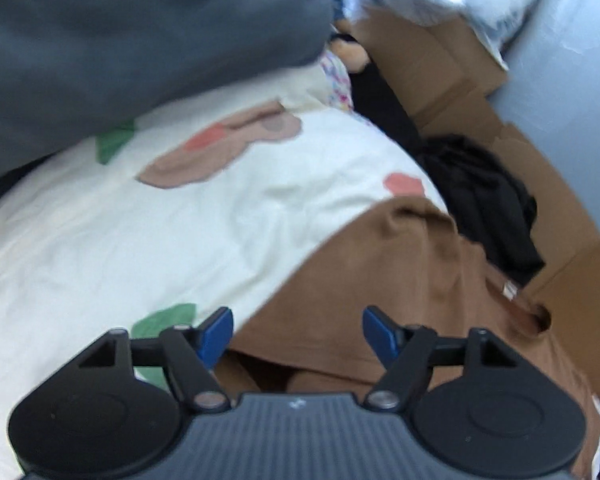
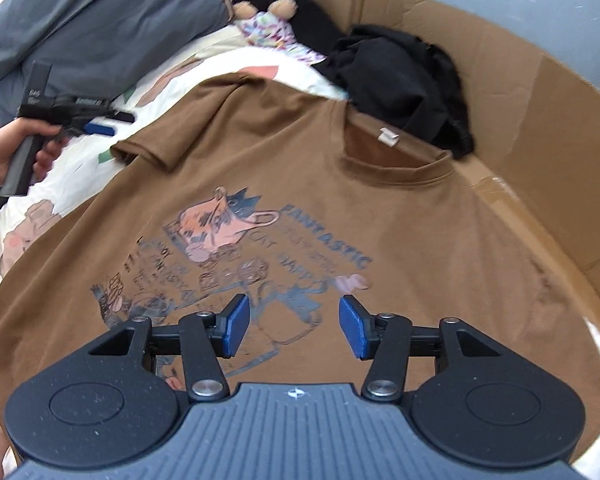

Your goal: Fold clothes

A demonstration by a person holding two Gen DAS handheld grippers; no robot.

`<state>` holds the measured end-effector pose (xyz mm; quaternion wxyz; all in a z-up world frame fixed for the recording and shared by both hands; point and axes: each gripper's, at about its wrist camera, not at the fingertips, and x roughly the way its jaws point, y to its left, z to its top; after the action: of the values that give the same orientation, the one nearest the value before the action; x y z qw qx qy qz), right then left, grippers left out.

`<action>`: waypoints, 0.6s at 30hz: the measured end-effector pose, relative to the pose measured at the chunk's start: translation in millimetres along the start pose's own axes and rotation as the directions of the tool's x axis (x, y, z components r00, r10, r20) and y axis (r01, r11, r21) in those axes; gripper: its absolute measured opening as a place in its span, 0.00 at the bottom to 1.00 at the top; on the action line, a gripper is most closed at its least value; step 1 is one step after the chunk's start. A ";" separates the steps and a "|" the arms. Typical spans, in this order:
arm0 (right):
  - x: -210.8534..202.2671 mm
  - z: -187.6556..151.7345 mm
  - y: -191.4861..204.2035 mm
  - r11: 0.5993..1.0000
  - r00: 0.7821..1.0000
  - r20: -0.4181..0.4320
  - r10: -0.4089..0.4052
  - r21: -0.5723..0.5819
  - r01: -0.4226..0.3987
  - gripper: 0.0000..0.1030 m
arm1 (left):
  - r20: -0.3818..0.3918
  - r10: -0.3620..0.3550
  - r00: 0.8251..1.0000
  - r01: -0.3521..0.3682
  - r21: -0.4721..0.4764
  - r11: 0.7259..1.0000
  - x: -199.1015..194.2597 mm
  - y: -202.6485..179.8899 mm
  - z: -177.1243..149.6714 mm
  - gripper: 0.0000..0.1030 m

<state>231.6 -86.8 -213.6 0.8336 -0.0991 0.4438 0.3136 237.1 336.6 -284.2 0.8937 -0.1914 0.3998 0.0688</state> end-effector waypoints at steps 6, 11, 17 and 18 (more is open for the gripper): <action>9.4 -1.3 4.6 1.000 1.000 0.002 0.016 0.001 -0.016 0.53 | -0.073 0.092 0.993 -0.086 0.082 0.993 13.3 -5.7 -3.9 0.32; 16.7 -7.0 4.6 1.000 1.000 -0.027 0.008 0.007 -0.008 0.53 | -0.055 0.112 0.992 -0.104 0.134 0.986 6.5 -6.3 8.7 0.02; 20.6 -12.3 4.1 1.000 0.999 -0.040 0.011 -0.002 -0.011 0.53 | 0.060 0.144 0.988 -0.152 0.177 0.972 -13.3 -1.0 48.9 0.02; 21.5 -13.5 3.7 1.000 0.999 -0.043 0.011 -0.003 -0.011 0.53 | 0.080 0.154 0.985 -0.167 0.189 0.968 -15.9 -0.1 57.9 0.02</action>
<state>229.0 -80.5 -238.4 0.8221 -0.1048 0.4614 0.3167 266.3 360.0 -237.2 0.9122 -0.0673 0.3897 0.1076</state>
